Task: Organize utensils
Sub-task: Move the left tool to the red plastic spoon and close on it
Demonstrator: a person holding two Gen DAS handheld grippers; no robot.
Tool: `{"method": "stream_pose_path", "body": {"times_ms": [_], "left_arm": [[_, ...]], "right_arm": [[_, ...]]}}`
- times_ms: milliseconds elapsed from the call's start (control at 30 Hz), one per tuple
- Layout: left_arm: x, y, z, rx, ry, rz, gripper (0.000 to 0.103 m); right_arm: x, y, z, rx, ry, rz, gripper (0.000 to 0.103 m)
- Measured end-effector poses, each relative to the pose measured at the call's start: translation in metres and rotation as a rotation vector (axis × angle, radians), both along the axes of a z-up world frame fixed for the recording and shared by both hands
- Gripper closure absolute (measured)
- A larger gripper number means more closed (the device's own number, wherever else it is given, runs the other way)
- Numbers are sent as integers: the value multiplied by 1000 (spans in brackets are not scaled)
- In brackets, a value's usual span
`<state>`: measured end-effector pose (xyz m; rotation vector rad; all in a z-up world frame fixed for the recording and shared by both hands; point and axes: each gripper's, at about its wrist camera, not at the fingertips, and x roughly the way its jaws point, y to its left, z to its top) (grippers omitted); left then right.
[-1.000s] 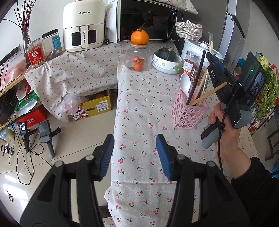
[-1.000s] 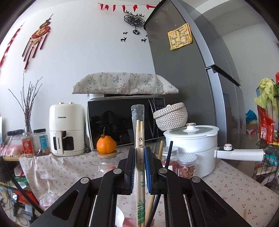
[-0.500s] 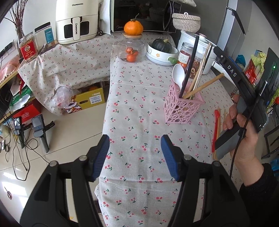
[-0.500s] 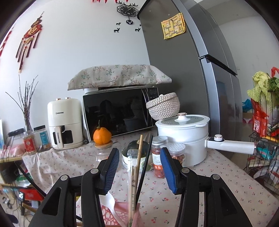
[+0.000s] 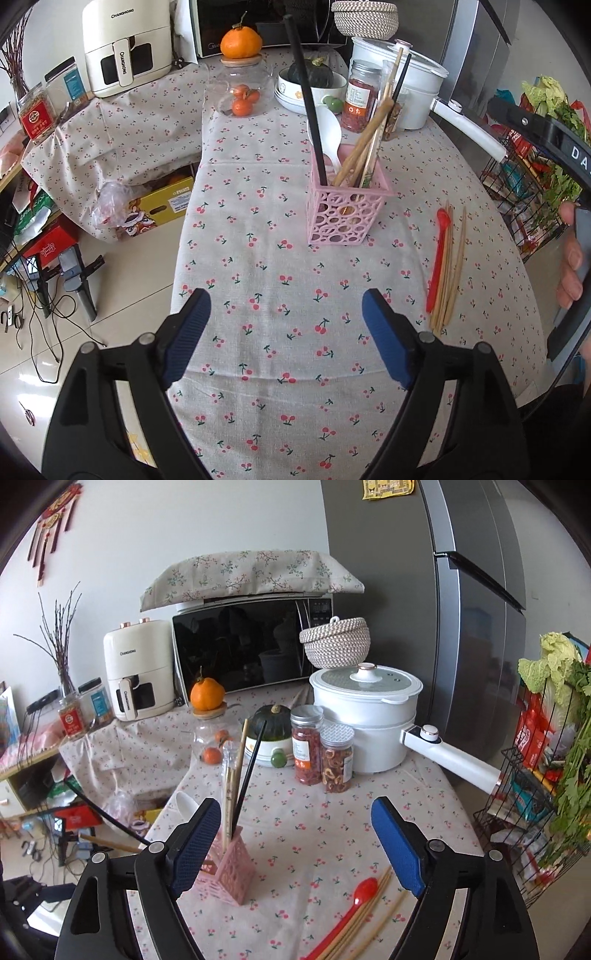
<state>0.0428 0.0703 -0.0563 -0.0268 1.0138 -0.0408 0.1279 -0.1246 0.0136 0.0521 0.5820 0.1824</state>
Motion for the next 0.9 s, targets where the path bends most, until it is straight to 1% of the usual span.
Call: {"method": "stream_pose_path", "body": {"times_ms": [67,200,267,367,433,533,633,733,833,900], "left_arm": [[2,-8,-3,9,15,-11,18],[5,-28,-11,28,44,-40,18],[7,-41,-14,44,54,-63,18],[10,-62,-21,60,80,-108,18],[14,-76,-25,52,100,-135,18],[19,-100,-29,27,122,-177,18],[25,-122,-33,19,126,-205,18],[35,-146,-37,37,136,-226,18],[44,-163,-39,46,131,-240,19],[54,-170,-40,32,153,-230,24]], "right_arm": [[-1,-11,-5,4,60,13,16],[-4,-40,-22,26,167,-25,16],[-5,-60,-31,51,213,-55,16],[2,-89,-40,61,323,-127,15],[6,-107,-48,101,375,-153,15],[9,-127,-62,131,463,-149,15],[9,-141,-76,141,527,-149,15],[9,-156,-89,157,582,-153,16],[9,-170,-97,148,618,-160,15],[10,-180,-104,148,651,-170,15]]}}
